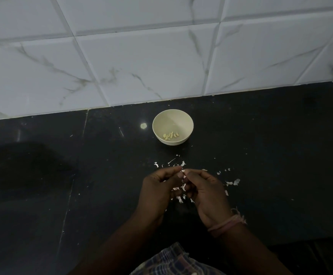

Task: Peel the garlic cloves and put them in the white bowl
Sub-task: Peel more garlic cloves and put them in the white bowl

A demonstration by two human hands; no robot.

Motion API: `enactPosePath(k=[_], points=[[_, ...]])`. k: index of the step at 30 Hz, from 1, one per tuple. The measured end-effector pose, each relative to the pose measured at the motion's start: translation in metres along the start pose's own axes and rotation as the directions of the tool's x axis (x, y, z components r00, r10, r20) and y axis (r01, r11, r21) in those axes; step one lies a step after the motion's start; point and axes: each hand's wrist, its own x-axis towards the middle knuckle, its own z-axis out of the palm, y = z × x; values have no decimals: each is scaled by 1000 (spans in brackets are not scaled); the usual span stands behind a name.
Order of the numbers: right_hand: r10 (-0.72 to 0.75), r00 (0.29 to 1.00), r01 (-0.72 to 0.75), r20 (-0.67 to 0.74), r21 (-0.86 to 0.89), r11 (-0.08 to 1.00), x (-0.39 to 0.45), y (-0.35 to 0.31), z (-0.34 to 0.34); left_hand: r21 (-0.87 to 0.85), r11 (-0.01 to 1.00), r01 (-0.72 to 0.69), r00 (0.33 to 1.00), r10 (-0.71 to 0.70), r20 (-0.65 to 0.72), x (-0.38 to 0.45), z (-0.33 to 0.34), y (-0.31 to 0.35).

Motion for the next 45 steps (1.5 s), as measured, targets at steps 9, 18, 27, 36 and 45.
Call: enactPosePath(k=[9,18,27,36,45], points=[[-77,997,77,8,-41,996,-6,-2,7,-97,994,-51,998,53,16,-6,1,2],[-375,917,385,138,-553,739,-8,-13,-2,11,993,-115,993,115,11,-5,0,0],[-531,811,511,247,-740,437,-10,-13,-2,181,960,-215,977,214,22,-11,1,7],[-356,913,394,197,-648,652,-4,-17,-7,332,908,-256,965,262,28,-9,-4,13],[-310,931,360,192,-615,701,-2,-20,-6,387,878,-283,958,279,69,-6,-2,16]])
